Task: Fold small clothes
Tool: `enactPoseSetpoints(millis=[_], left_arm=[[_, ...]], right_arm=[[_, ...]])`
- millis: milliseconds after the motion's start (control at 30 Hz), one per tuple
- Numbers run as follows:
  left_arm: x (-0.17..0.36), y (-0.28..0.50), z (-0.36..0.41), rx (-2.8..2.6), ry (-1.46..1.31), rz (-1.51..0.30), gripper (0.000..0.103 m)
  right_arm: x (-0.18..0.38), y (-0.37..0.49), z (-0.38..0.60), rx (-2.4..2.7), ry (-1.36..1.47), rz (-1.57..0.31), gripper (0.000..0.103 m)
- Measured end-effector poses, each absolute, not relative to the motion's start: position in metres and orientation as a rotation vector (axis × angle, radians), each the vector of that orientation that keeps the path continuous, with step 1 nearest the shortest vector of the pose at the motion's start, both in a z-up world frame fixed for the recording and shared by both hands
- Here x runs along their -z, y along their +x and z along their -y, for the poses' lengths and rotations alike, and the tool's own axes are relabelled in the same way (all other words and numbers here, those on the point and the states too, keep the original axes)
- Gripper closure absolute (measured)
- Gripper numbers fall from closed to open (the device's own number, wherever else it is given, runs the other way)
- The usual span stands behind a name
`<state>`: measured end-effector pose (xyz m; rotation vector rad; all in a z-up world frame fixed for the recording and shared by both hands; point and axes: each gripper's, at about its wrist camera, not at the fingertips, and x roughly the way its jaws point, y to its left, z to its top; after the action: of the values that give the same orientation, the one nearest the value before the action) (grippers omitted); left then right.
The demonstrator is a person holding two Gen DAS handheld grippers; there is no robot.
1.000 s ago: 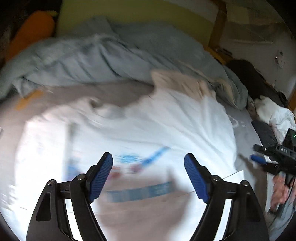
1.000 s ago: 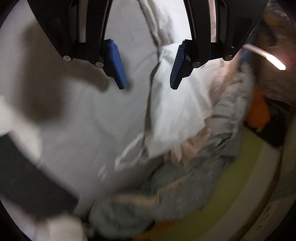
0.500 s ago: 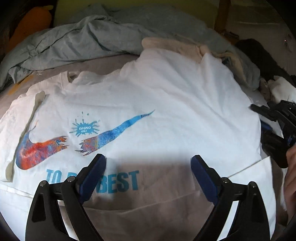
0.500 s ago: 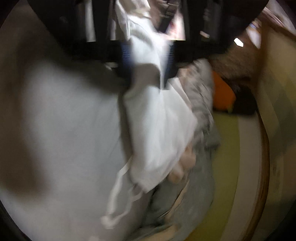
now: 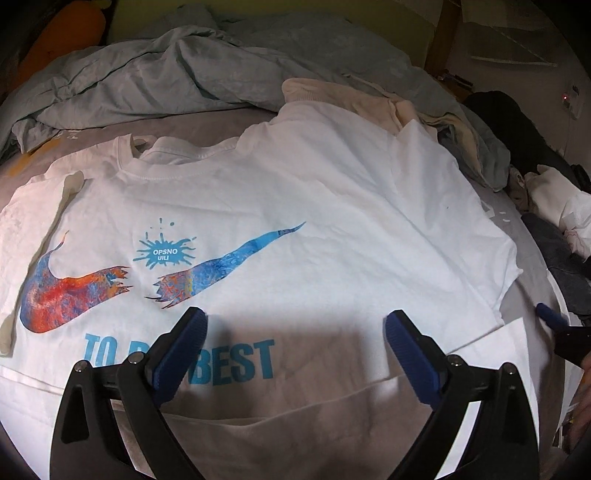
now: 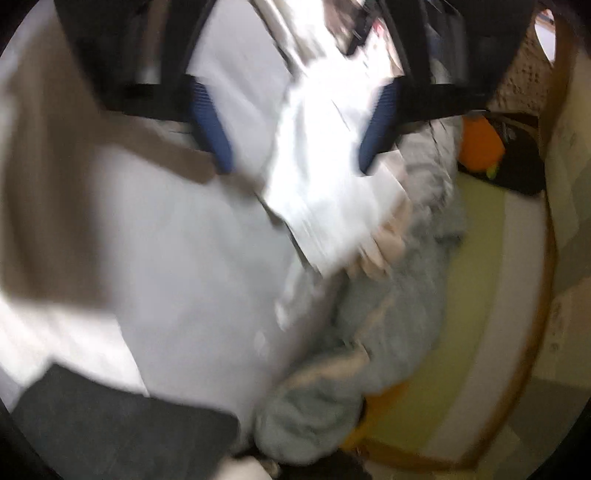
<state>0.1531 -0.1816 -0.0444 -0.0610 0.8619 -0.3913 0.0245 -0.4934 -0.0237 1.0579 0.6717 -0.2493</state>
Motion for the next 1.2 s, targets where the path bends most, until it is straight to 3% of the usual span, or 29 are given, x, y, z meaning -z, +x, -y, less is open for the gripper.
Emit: enactPoseSetpoints(millis=[133, 167, 233, 267, 367, 533, 600, 700, 767, 833, 867, 900, 1067, 1200], left_arm=[[0.044, 0.152, 0.181, 0.394, -0.068, -0.86, 0.006], [0.044, 0.152, 0.18, 0.395, -0.072, -0.859, 0.006], [0.044, 0.152, 0.179, 0.395, -0.074, -0.858, 0.006], [0.042, 0.152, 0.178, 0.401, -0.078, -0.857, 0.006], [0.019, 0.144, 0.158, 0.426, -0.077, -0.833, 0.01], [-0.045, 0.114, 0.084, 0.357, -0.139, -0.682, 0.009], [-0.054, 0.106, 0.068, 0.316, -0.076, -0.656, 0.009], [-0.048, 0.101, 0.053, 0.283, -0.029, -0.668, 0.009], [-0.036, 0.103, 0.051, 0.308, -0.034, -0.704, 0.009], [-0.024, 0.104, 0.055, 0.307, -0.053, -0.733, 0.009], [-0.018, 0.107, 0.06, 0.323, -0.069, -0.757, 0.009], [-0.013, 0.112, 0.066, 0.351, -0.081, -0.784, 0.009], [-0.011, 0.151, 0.107, 0.447, -0.073, -0.864, 0.009], [-0.035, 0.206, 0.145, 0.592, -0.192, -0.96, 0.009]], right_arm=[[0.031, 0.069, 0.497, 0.316, 0.904, -0.766, 0.031], [0.033, 0.072, 0.501, 0.318, 0.9, -0.776, 0.039], [0.038, 0.068, 0.502, 0.339, 0.889, -0.77, 0.065], [0.039, 0.07, 0.5, 0.321, 0.896, -0.776, 0.099], [0.039, 0.083, 0.5, 0.268, 1.001, -0.725, 0.099], [-0.037, 0.119, 0.415, -0.188, 0.69, -0.617, 0.099], [-0.018, 0.137, 0.36, -0.412, 0.63, -0.759, 0.099], [0.037, 0.151, 0.322, -0.303, 0.57, -1.035, 0.095], [0.048, 0.148, 0.319, -0.293, 0.578, -1.089, 0.093], [0.029, 0.137, 0.325, -0.273, 0.541, -1.012, 0.071], [0.017, 0.128, 0.33, -0.259, 0.533, -0.951, 0.047], [0.003, 0.118, 0.338, -0.236, 0.533, -0.869, 0.039], [-0.033, 0.102, 0.374, -0.073, 0.501, -0.713, 0.039], [-0.024, 0.108, 0.404, 0.1, 0.465, -0.768, 0.042]])
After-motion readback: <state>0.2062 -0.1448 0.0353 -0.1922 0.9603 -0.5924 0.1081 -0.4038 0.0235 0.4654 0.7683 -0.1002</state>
